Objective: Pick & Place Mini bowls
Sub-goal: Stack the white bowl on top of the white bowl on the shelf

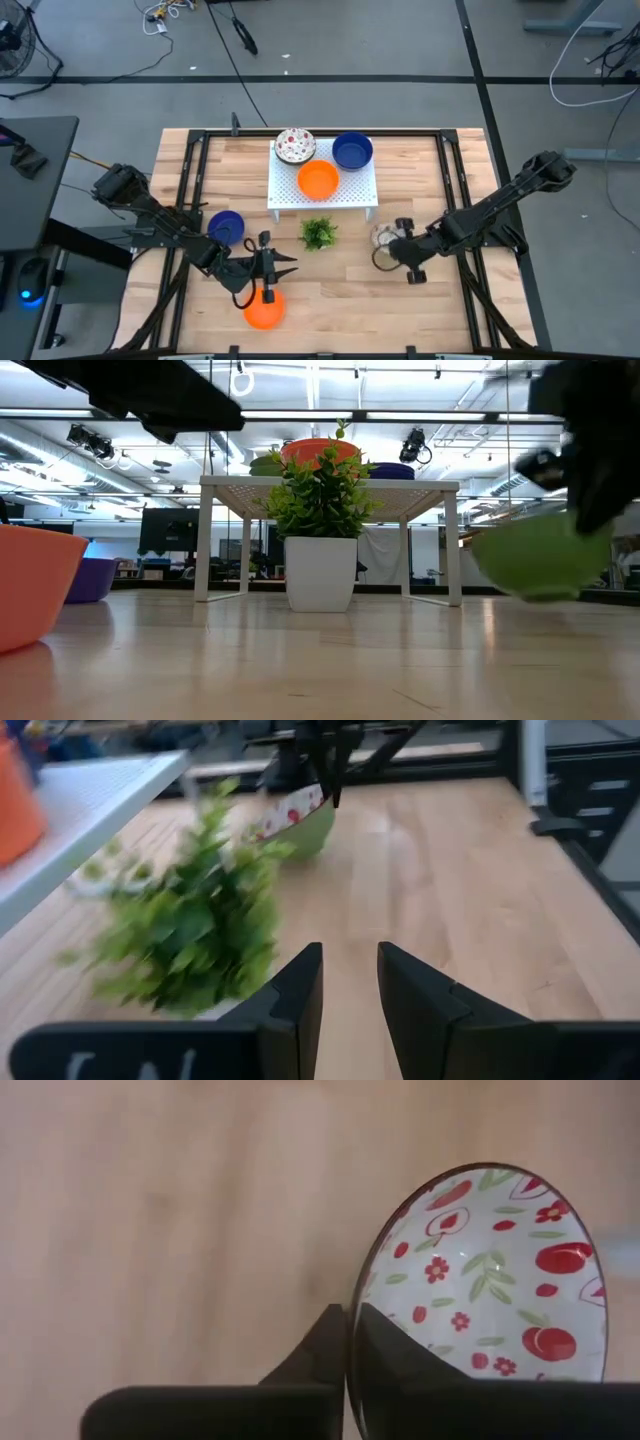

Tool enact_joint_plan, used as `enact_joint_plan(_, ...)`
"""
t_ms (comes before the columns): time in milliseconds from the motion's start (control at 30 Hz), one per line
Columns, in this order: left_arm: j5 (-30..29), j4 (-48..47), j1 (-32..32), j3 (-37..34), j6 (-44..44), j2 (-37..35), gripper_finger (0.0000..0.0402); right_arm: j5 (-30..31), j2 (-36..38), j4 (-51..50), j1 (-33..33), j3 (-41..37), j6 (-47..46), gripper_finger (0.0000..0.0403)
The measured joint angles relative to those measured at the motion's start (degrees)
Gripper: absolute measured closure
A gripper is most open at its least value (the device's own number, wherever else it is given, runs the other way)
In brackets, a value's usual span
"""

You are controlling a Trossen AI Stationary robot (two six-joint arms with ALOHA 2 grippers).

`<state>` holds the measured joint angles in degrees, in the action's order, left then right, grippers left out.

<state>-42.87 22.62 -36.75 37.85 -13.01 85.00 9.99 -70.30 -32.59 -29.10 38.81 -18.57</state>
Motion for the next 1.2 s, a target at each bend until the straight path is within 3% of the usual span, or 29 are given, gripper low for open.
enact_joint_plan(267,11.38,17.09,2.27,0.36,13.16,5.77,0.0298,-5.22,-2.48,16.22,-6.74,4.49,15.98,0.0394)
enact_joint_plan(533,28.37,13.44,7.35,9.36,24.33,6.5,0.0292,-7.55,-7.31,25.4,-7.76,7.09,25.84,0.0396)
enact_joint_plan(767,40.83,-3.18,13.65,19.19,25.78,8.17,0.0203,-9.66,-10.16,27.45,-7.76,10.02,30.24,0.0396)
enact_joint_plan(900,48.73,-3.17,16.15,20.68,25.68,10.39,0.0145,-11.0,-10.16,28.48,-7.72,10.36,32.42,0.0396)
enact_joint_plan(967,49.32,-2.69,16.51,21.06,26.76,11.86,0.0127,-12.25,-10.19,29.37,-7.67,10.34,33.2,0.0396)
enact_joint_plan(1100,49.21,-1.26,16.52,20.98,28.67,14.49,0.0113,-15.53,-10.16,31.98,-7.15,10.38,34.79,0.0396)
enact_joint_plan(1200,52.67,2.05,16.63,21.09,28.71,15.61,0.0116,-15.78,-10.16,32.06,-6.73,10.38,34.98,0.0396)
